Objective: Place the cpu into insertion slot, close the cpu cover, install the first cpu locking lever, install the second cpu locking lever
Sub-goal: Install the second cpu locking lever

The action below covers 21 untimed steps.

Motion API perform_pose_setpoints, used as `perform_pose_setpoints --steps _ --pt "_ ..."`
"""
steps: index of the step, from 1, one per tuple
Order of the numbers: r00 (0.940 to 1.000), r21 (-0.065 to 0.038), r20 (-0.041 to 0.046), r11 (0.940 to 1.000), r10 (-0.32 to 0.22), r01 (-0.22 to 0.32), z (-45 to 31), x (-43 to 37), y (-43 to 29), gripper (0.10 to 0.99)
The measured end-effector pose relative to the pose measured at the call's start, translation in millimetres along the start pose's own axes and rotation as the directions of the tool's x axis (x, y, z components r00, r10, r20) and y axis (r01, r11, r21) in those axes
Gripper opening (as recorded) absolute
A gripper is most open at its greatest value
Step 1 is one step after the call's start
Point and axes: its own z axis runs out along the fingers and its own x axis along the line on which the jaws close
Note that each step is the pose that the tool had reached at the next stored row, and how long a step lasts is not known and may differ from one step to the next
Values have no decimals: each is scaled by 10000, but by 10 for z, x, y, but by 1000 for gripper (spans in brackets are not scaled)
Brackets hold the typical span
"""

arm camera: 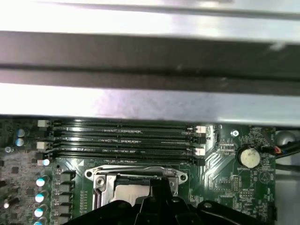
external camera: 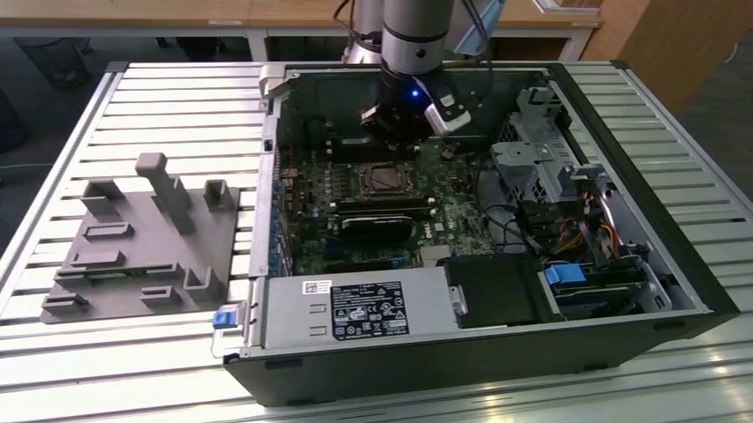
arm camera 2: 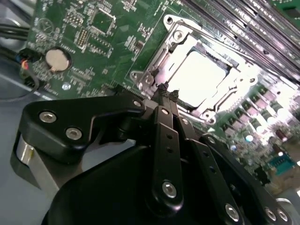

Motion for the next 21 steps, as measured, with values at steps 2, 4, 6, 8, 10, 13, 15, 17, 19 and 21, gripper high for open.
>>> perform_pose_setpoints --steps 2,4,6,8,10,13,15,17,19,21 --pt "10000 -30 2 10000 1 -1 -78 -2 2 106" --pt "10000 -36 2 10000 0 0 -107 -2 -7 106" --pt "10000 -34 0 10000 1 -1 -110 -2 -38 106" --pt "10000 -35 1 10000 2 -2 -114 0 -94 106" --pt "10000 -40 0 10000 0 0 -118 3 -156 106" --pt "10000 -82 2 10000 1 -1 -123 6 -240 106" --pt "10000 -275 2 9996 7 -7 -125 7 -273 106" --pt "10000 -516 -5 9987 12 -12 -127 8 -302 106" --pt "10000 -684 -4 9977 15 -15 -128 8 -342 106" --pt "10000 -741 -2 9972 17 -17 -128 9 -397 106"
